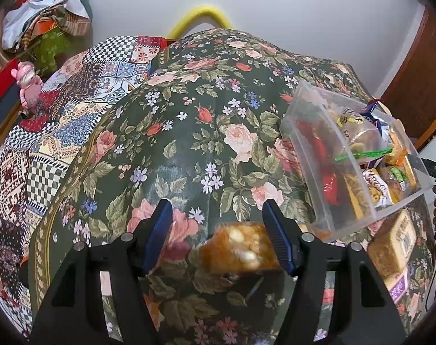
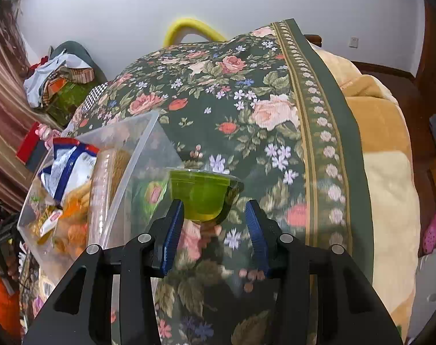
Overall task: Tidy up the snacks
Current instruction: 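Grasp the puffed snack bag with left tool while right tool grasps green jelly cup, then carry puffed snack bag with left tool while right tool carries jelly cup into box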
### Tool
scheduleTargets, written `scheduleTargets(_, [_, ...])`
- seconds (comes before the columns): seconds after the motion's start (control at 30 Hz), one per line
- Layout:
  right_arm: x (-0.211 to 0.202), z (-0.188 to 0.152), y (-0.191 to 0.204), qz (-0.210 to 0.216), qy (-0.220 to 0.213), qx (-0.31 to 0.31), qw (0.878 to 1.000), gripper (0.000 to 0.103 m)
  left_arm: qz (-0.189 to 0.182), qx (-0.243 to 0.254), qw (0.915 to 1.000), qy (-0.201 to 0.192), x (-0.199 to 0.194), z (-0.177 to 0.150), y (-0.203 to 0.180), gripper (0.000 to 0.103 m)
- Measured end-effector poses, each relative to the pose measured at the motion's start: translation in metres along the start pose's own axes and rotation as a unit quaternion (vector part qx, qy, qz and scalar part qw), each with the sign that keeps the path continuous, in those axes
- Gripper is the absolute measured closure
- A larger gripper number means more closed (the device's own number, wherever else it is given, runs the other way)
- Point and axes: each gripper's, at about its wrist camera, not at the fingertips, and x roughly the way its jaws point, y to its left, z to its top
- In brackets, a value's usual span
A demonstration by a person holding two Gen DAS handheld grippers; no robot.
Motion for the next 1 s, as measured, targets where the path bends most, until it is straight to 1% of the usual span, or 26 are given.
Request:
scheduleTargets(0.1, [0.000,0.007,0.000,0.004,-0.002,0.001,1.000,0.061,-0.007,-0.008,0.9999,-0.006,-0.008,0.000,0.000,0.038])
scheduleTargets(0.17, [0.000,0.011,0.000,0.027,-0.003,0.009,1.000,0.061,-0.011,-0.005,0.9999,-0.012,-0.015,-0.001,-0.003,0.038])
scheduleTargets(0.2, [0.000,0.013,0.001,0.032,-0.003,0.008,0.999,0.061,-0.013,0.000,0.9998,-0.015,-0.018,-0.002,-0.006,0.038])
scheduleTargets(0.3, [0.010,0.018,0.007,0.018,0.011,-0.008,1.000,0.061,-0.015,0.011,0.9997,-0.014,-0.020,-0.003,-0.013,0.038])
scheduleTargets(0.53, [0.028,0.030,-0.008,0.049,0.026,0.040,0.998,0.057,-0.023,0.013,0.9996,0.005,-0.009,-0.010,-0.021,0.038])
scheduleTargets(0.63, [0.031,0.033,-0.013,0.034,0.028,0.048,0.998,0.057,-0.025,0.017,0.9995,0.006,-0.007,-0.011,-0.026,0.037])
scheduleTargets(0.7, [0.031,0.034,-0.016,0.032,0.027,0.052,0.998,0.057,-0.023,0.021,0.9995,0.005,-0.006,-0.010,-0.028,0.037])
scheduleTargets(0.83, [0.029,0.035,-0.015,-0.001,0.016,0.037,0.999,0.057,-0.025,0.019,0.9995,0.005,-0.002,-0.009,-0.027,0.036])
scheduleTargets(1.0, [0.036,0.039,-0.015,-0.013,0.022,0.026,0.999,0.057,-0.028,0.015,0.9995,0.003,-0.001,-0.008,-0.027,0.036])
